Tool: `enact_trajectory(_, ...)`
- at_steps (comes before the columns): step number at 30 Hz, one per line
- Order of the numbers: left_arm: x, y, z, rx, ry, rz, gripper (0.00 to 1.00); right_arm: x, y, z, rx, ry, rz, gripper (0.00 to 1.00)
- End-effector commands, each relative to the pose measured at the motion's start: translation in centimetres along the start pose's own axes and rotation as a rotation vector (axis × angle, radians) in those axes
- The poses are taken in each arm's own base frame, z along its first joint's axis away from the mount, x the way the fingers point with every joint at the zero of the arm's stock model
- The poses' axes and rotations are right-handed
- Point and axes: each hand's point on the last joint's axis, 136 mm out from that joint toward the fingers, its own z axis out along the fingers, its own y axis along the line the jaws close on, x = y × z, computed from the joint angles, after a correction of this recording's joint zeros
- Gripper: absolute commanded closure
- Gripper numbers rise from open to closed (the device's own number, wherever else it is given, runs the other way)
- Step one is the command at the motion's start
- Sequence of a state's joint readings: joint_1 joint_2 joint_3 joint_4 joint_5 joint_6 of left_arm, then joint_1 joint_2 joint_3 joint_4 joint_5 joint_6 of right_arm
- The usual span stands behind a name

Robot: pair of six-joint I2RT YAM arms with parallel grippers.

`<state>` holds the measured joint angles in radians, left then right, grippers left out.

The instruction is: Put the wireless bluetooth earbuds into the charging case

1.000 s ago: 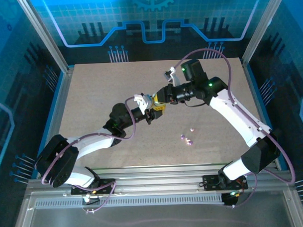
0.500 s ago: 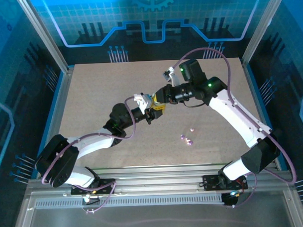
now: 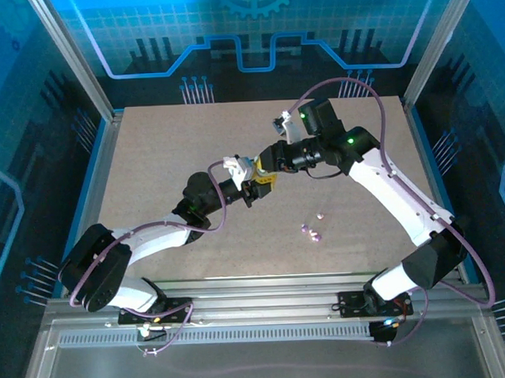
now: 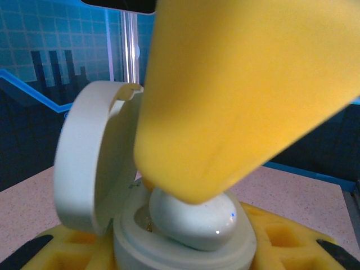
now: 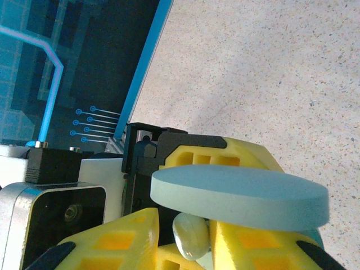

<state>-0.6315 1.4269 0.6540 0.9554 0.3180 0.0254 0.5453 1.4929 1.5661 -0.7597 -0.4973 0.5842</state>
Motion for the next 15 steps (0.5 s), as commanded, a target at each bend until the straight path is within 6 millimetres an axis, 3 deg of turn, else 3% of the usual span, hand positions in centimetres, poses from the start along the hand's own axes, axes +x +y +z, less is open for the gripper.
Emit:
enact_trajectory(1, -3.5, -0.6, 0.3, 0.018, -0.107, 0.047, 0.61, 0.3, 0.5, -0.5, 0.021, 0.005, -0.026, 0.67)
enact_trajectory(10, -3.1, -0.4, 0.1, 0.006, -0.102, 0.050, 0.61, 0.6, 0.9, -2.8, 0.024, -0.040, -0.045, 0.62)
enact_trajectory(15, -3.0, -0.4, 0.0, 0.003, -0.098, 0.052, 0.61, 0.4, 2.6, -4.0, -0.067, -0.071, -0.091, 0.60)
